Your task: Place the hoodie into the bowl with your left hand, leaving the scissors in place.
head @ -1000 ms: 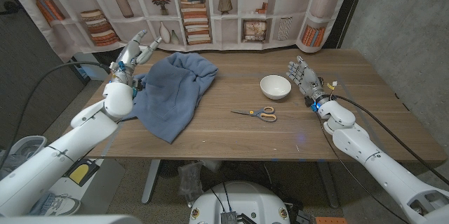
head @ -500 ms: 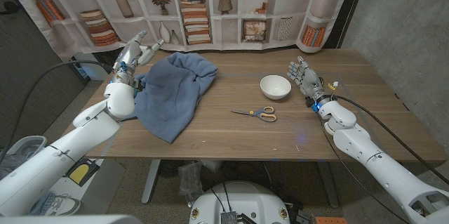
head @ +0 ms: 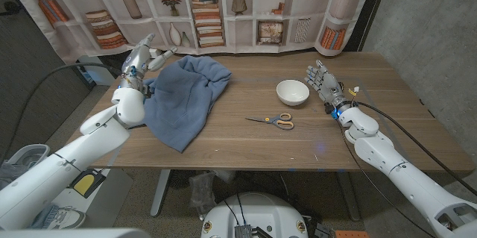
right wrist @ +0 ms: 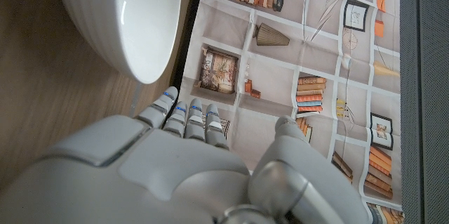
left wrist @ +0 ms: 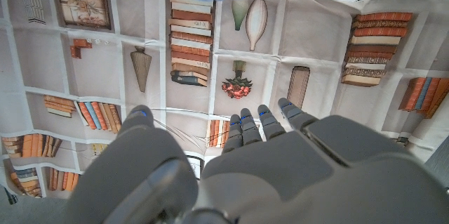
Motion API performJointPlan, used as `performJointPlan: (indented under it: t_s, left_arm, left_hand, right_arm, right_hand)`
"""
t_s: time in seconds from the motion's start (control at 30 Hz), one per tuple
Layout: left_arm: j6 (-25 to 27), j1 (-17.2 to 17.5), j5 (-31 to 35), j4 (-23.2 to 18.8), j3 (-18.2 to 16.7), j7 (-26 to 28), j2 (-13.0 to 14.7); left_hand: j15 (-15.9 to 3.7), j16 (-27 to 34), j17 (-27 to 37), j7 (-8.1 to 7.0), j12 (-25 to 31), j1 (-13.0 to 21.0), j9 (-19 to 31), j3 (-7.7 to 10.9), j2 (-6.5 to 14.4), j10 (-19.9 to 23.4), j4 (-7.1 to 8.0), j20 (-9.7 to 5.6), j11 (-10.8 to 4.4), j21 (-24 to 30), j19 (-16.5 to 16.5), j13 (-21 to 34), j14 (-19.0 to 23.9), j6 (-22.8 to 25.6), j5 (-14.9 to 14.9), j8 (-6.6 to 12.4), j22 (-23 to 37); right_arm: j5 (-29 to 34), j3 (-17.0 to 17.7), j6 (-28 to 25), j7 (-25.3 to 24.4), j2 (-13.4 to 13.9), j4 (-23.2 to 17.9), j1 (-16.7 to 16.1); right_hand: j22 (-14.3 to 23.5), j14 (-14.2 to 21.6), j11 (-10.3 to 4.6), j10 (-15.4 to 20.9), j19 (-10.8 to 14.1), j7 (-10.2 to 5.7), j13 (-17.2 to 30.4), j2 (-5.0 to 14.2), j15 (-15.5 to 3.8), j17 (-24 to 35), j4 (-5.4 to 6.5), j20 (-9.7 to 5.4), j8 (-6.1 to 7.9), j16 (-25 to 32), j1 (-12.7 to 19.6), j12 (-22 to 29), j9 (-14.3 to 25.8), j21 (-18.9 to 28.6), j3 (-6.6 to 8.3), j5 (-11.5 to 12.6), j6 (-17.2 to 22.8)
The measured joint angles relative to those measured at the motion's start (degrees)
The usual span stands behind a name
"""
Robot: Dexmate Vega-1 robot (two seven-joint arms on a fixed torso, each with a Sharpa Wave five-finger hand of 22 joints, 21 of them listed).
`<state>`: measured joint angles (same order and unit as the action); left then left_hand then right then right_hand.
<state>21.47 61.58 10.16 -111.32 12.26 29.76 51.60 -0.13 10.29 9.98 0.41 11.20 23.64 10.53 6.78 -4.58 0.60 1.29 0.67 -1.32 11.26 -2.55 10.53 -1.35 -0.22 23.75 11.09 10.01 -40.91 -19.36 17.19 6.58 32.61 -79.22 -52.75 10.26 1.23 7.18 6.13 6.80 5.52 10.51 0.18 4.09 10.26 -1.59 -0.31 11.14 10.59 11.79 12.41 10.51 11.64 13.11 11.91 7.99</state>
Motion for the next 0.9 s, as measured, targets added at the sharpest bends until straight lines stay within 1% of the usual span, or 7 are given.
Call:
performJointPlan:
  t_s: [0.13, 0.2, 0.3, 0.43, 0.53, 0.8, 0.9]
  left_arm:
    - [1.38, -0.31, 0.60, -0.42, 0.57, -0.12, 0.24]
    - [2.18, -0.41, 0.94, -0.58, 0.76, -0.17, 0.32]
    - [3.20, -0.68, 1.40, -0.82, 1.14, -0.25, 0.47]
    - [4.26, -0.96, 1.91, -1.12, 1.57, -0.29, 0.60]
    - [5.30, -1.23, 2.39, -1.37, 2.01, -0.30, 0.72]
    - [8.03, -1.46, 3.46, -1.72, 2.51, -0.35, 0.96]
    - [9.06, -1.72, 3.67, -2.41, 3.02, -0.37, 1.19]
  left_hand:
    - [0.24, 0.00, 0.00, 0.30, 0.00, 0.16, 0.00, -0.24, -0.16, -0.28, -0.23, 1.12, 0.28, 0.00, 0.27, 0.00, -0.24, -0.30, 0.00, 0.00, 0.00]
    - [0.29, 0.00, 0.00, 0.30, 0.00, 0.37, 0.00, -0.45, -0.38, -0.38, -0.45, 1.41, 0.17, 0.00, 0.40, 0.00, -0.29, -0.30, 0.00, 0.00, 0.00]
    - [0.60, 0.00, 0.00, 0.30, 0.00, 0.69, 0.00, -0.63, -0.69, -0.92, -0.63, 1.72, 0.71, 0.00, 0.47, 0.00, -0.82, -0.30, 0.00, 0.00, 0.00]
    - [0.73, 0.00, 0.00, 0.30, -0.40, 1.15, 0.00, -1.01, -1.15, -1.20, -1.01, 3.06, 0.99, 0.00, 0.82, 0.00, -1.32, -0.30, 0.00, 0.00, 0.00]
    - [0.73, 0.00, 0.00, 0.62, -0.40, 1.66, 0.00, -1.24, -1.66, -1.20, -1.24, 4.41, 0.99, 0.00, 1.15, 0.00, -1.32, -0.61, 0.00, 0.00, -0.01]
    - [1.02, 0.00, 0.00, 0.30, -0.39, 2.33, 0.00, -1.88, -2.34, -1.41, -1.87, 5.97, 1.20, 0.00, 1.59, 0.00, -1.60, -0.92, 0.21, 0.00, -0.16]
    - [1.33, 0.00, 0.00, 0.31, -0.39, 2.64, 0.00, -2.12, -2.64, -1.70, -2.11, 6.60, 0.90, 0.00, 1.51, 0.00, -1.91, -0.92, 0.20, 0.00, -0.16]
  right_arm:
    - [-0.01, 0.00, -0.01, 0.00, 0.06, -0.10, -0.12]
    - [-0.03, 0.01, -0.05, 0.00, 0.13, -0.20, -0.20]
    - [-0.08, 0.05, -0.11, 0.00, 0.21, -0.26, -0.30]
    - [-0.12, 0.09, -0.17, 0.00, 0.30, -0.35, -0.33]
    - [-0.14, 0.09, -0.19, 0.00, 0.31, -0.35, -0.33]
    - [-0.17, 0.00, -0.28, 0.09, 0.26, -0.08, 0.19]
    - [-0.18, -0.17, -0.49, 0.61, 0.16, 0.16, 0.46]
  right_hand:
    - [0.00, 0.24, -0.11, 0.13, 0.00, 0.00, 0.00, 0.00, 0.23, 0.00, -0.14, 0.00, 0.00, 0.00, 0.00, 0.00, 0.00, 0.00, -0.14, 0.00, 0.00]
    - [0.00, 0.32, -0.11, 0.13, 0.00, 0.00, 0.00, 0.00, 0.32, 0.00, -0.14, 0.00, 0.00, 0.00, 0.00, 0.00, 0.00, 0.00, -0.14, 0.00, 0.00]
    - [0.00, 0.32, -0.11, 0.13, 0.00, 0.00, 0.00, 0.00, 0.32, 0.00, -0.14, 0.00, 0.00, 0.00, 0.00, 0.00, 0.00, 0.00, -0.14, 0.00, 0.00]
    - [0.00, 0.32, -0.12, 0.12, 0.00, 0.14, 0.00, 0.00, 0.32, 0.00, -0.14, 0.00, 0.00, 0.00, 0.00, 0.00, 0.00, 0.00, -0.14, 0.00, 0.14]
    - [0.00, 0.32, -0.12, 0.12, 0.00, 0.31, 0.00, 0.00, 0.32, 0.00, -0.14, 0.00, 0.00, 0.00, 0.00, 0.00, 0.00, 0.00, -0.14, 0.00, 0.31]
    - [0.00, 0.32, 0.09, 0.95, 0.33, 0.31, 0.00, 0.00, 0.31, 0.00, -0.14, 0.33, 0.00, 0.00, 0.00, 0.00, 0.00, 0.00, -0.14, 0.00, 0.31]
    - [0.00, 0.32, 0.09, 0.95, 0.32, 0.31, 0.00, 0.22, 0.31, 0.00, -0.14, 0.32, 0.00, 0.00, -0.22, 0.00, 0.00, 0.00, -0.14, 0.00, 0.31]
